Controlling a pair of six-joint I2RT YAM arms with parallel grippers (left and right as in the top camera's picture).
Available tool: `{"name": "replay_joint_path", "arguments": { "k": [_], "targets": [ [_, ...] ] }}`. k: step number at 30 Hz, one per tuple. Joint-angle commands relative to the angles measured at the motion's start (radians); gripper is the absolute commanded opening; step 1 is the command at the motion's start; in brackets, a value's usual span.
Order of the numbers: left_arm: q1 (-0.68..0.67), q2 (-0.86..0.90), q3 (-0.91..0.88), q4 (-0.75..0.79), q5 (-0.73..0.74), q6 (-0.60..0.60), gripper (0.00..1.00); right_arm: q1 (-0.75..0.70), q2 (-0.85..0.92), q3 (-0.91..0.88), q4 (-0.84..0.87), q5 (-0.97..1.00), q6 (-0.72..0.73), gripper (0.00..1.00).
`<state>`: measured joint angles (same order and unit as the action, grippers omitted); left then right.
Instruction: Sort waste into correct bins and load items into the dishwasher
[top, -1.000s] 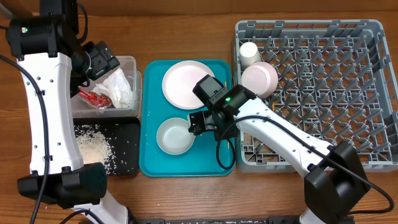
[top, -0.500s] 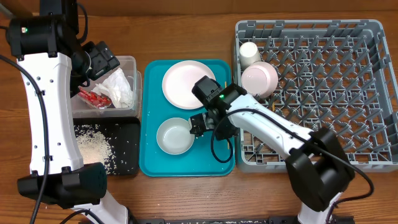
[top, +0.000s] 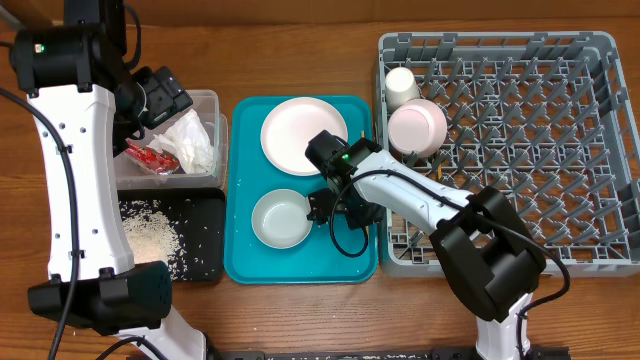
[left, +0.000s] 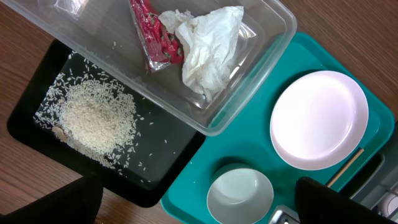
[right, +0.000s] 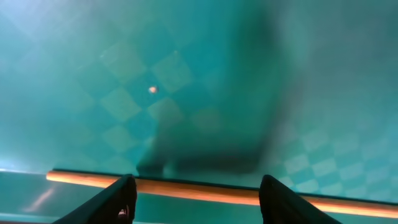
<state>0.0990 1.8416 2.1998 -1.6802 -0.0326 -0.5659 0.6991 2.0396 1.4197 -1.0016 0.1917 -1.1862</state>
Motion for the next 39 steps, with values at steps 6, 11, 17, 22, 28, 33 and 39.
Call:
{"name": "replay_joint_path", "arguments": {
  "k": [6,11,17,22,28,33,39],
  "targets": [
    [-0.001,-0.009,0.002,-0.002,0.003,0.012,1.0,-0.003,0.007,0.0,0.009,0.009,-0.007,0.64],
    [-0.001,-0.009,0.002,-0.002,0.003,0.012,1.0,0.019,0.006,0.01,0.04,0.01,0.038,0.65],
    [-0.001,-0.009,0.002,-0.002,0.003,0.012,1.0,0.033,0.003,0.058,0.039,0.01,0.118,0.65],
    [-0.001,-0.009,0.002,-0.001,0.003,0.012,1.0,0.031,-0.012,0.09,0.02,0.01,0.14,0.64],
    [-0.002,-0.009,0.002,-0.002,0.003,0.012,1.0,0.022,-0.03,0.093,-0.066,0.103,0.14,0.68],
    [-0.002,-0.009,0.002,-0.002,0.003,0.012,1.0,-0.003,-0.03,0.089,-0.077,0.09,0.14,0.27],
    [-0.001,-0.009,0.002,-0.002,0.003,0.012,1.0,-0.027,-0.03,0.079,-0.08,-0.023,0.14,0.04]
  ]
}}
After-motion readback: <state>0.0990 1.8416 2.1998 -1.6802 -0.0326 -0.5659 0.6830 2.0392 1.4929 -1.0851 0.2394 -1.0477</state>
